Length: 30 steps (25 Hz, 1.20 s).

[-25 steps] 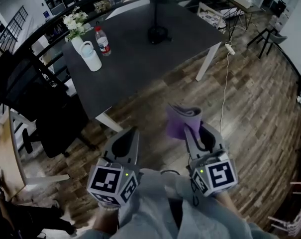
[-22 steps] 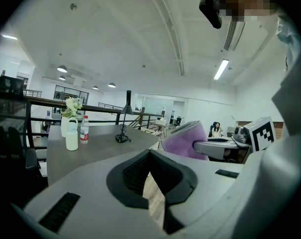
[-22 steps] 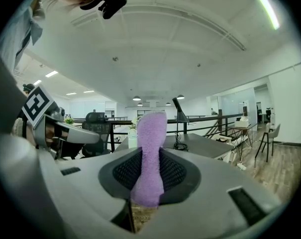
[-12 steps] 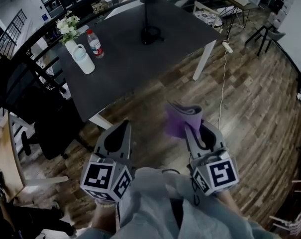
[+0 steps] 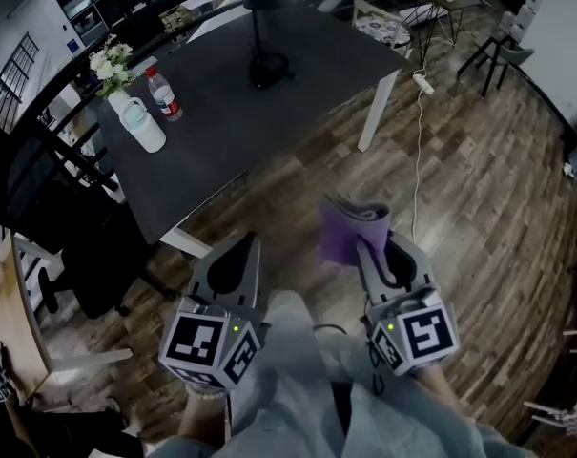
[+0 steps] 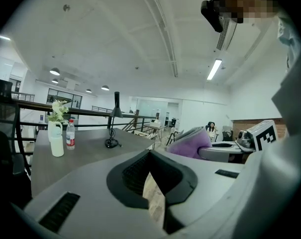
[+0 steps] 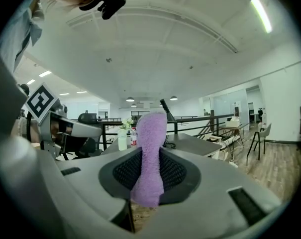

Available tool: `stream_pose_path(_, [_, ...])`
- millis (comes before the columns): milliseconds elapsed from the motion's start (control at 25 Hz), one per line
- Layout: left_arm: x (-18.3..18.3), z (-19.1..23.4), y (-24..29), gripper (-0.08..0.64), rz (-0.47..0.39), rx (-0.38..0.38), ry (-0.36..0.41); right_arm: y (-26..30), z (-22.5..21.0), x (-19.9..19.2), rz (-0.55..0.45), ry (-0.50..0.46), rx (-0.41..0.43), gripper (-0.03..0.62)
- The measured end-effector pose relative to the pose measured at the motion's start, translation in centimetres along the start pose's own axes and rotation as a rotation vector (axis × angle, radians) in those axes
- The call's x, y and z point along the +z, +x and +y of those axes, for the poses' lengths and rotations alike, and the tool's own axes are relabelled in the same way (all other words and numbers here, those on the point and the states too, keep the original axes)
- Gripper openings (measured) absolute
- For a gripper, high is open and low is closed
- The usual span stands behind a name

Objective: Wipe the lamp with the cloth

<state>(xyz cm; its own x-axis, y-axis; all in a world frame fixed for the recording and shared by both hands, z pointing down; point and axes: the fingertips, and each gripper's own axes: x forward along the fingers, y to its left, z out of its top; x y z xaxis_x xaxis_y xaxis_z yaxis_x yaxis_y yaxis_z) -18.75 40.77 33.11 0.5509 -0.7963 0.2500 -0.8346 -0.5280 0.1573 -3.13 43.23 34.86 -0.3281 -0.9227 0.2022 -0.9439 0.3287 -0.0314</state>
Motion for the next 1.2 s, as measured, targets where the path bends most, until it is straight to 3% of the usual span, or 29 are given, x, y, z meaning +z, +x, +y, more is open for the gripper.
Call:
stream_pose_path(560, [0.6, -0.3, 6.5, 0.009, 0.006, -0.101, -0.011, 3.1, -3.8, 0.3, 0.016, 0.010, -0.060, 0.089])
stream_pose_path(1200, [5.9, 3.7, 19.8, 0.009, 0.009, -0.129, -0.007, 14.9, -11.8, 5.1, -0.001, -0.005, -0.080, 0.089])
